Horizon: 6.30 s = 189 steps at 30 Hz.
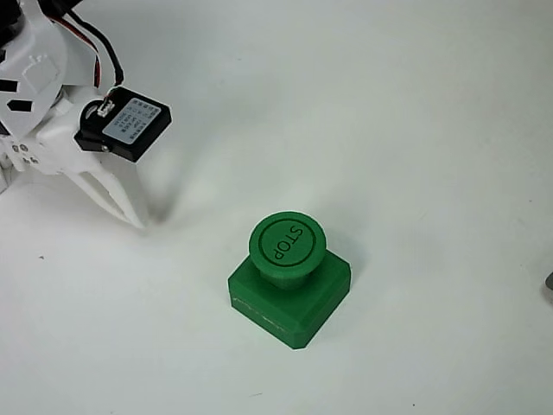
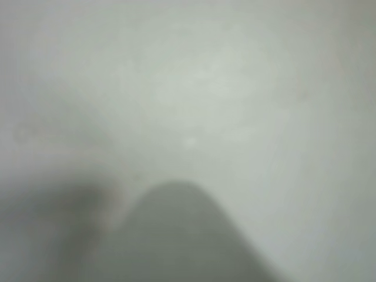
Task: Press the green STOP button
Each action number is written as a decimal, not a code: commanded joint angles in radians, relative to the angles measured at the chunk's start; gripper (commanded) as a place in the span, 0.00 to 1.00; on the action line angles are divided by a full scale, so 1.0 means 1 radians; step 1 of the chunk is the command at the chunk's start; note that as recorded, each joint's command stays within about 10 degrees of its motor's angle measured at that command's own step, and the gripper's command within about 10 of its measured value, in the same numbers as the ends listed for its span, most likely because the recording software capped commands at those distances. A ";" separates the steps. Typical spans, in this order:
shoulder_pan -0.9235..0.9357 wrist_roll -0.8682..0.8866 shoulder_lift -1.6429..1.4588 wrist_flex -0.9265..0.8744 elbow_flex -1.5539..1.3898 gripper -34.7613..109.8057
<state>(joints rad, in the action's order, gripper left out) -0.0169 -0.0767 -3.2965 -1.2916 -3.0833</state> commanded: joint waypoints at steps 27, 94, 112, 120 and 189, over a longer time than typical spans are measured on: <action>0.051 -0.032 0.230 -0.095 0.414 0.24; -0.089 -0.221 1.675 -0.241 1.781 0.24; -0.092 -0.213 1.733 -0.241 1.778 0.24; -0.094 -0.212 1.766 -0.241 1.778 0.24; -0.104 -0.138 1.973 -0.241 1.663 0.24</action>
<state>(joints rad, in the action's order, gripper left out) -0.1150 -0.2148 -1.3208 -1.5248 -1.4067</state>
